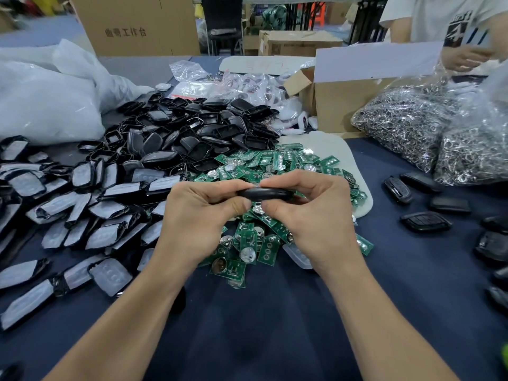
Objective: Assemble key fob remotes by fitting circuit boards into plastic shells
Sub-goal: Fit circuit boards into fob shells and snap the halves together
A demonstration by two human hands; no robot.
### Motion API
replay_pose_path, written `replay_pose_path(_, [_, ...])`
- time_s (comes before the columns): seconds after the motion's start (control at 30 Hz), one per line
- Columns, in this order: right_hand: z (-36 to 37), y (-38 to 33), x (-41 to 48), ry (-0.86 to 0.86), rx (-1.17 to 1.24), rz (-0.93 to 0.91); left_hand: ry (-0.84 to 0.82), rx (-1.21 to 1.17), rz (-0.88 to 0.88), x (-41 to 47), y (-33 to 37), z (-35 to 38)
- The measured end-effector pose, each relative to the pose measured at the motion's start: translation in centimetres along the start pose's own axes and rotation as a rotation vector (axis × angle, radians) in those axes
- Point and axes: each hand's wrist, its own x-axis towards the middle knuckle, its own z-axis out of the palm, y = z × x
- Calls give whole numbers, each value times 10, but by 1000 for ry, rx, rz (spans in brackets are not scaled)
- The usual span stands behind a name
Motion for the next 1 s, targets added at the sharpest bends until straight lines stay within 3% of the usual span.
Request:
replay_pose_path(0.4, [2,1,1,1,23,-12,50,97,122,-7,8,3])
replay_pose_path(0.47, [4,1,1,-1,69,-8,41,55,50,-7,11,4])
replay_pose_path(0.57, [10,1,0,7,298,94,18,-279,-221,-8,13,12])
replay_pose_path(0.67, [11,4,0,38,172,130,15,-433,-390,-9,14,19])
replay_pose_path(0.87, [13,6,-2,34,-241,17,72,-30,-292,-12,8,29])
replay_pose_path(1.0, [15,7,-6,42,-515,-104,121,321,-2,-11,10,15])
